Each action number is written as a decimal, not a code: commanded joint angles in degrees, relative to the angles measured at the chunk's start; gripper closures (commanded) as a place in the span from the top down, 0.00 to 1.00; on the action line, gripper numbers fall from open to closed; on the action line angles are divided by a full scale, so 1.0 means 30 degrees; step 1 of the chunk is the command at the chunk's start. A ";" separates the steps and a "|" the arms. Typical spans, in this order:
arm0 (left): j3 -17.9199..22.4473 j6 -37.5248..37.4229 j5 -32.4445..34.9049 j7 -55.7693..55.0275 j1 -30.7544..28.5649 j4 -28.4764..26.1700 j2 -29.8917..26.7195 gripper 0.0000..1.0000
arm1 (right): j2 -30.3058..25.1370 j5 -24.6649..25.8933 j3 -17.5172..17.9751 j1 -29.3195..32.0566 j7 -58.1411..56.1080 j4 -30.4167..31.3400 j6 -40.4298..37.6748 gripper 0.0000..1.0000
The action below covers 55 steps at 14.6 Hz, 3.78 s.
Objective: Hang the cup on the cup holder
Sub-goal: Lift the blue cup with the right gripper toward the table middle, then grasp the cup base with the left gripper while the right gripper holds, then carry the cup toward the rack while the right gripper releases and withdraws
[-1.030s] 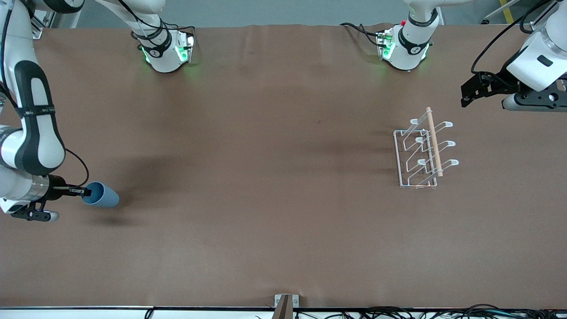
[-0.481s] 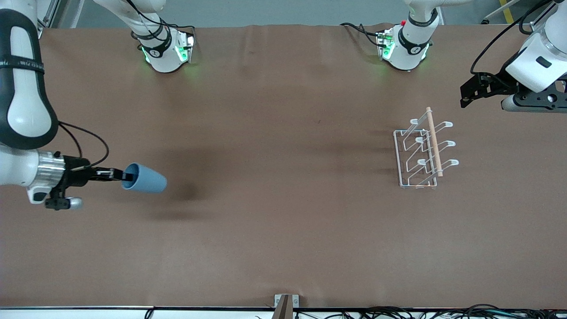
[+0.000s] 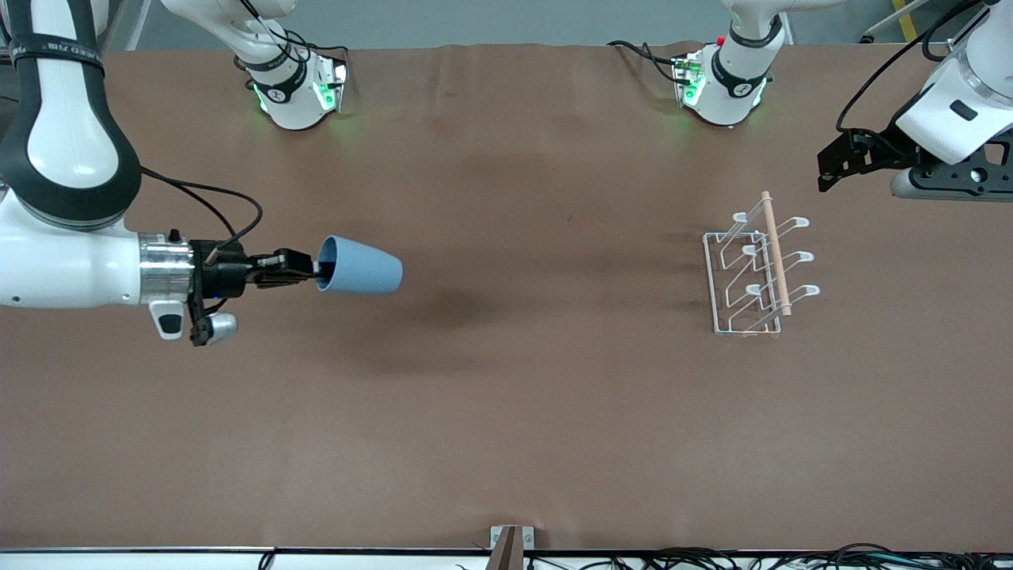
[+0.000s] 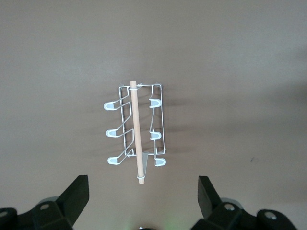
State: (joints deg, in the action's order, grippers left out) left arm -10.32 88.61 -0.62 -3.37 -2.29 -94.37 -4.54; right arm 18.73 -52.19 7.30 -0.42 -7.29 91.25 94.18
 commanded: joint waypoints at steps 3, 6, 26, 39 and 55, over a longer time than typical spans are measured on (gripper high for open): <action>-0.0046 -0.0121 -0.0205 0.0334 0.1166 0.0634 0.0576 1.00 | -0.0383 -0.4775 -0.0147 -0.1234 -0.0090 0.2014 0.0043 0.01; -0.0075 -0.0121 -0.0175 -0.0047 0.4064 0.2150 0.1070 1.00 | -0.0295 -0.6358 -0.0147 -0.2054 -0.0061 0.2046 0.0014 0.03; 0.0012 0.7026 0.0059 0.5189 1.2627 0.7051 0.7870 0.99 | 0.0994 -0.9616 -0.0177 -0.4724 -0.0091 0.2426 0.1655 0.01; -0.0046 0.7233 0.0118 0.9034 1.2834 0.6993 0.9394 0.87 | 0.1023 -0.9616 -0.0177 -0.4841 -0.0032 0.2456 0.1189 0.01; 0.0277 0.5332 0.1021 1.0412 1.2336 0.6963 0.9074 0.55 | 0.1024 -0.9384 -0.0381 -0.4812 -0.0120 0.2339 0.0688 1.00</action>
State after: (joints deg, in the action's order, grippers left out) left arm -9.62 107.76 -0.01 26.93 35.27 -74.72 23.47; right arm 22.74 -79.93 7.02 -14.69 -7.33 97.58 96.95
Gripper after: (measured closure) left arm 0.251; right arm 0.599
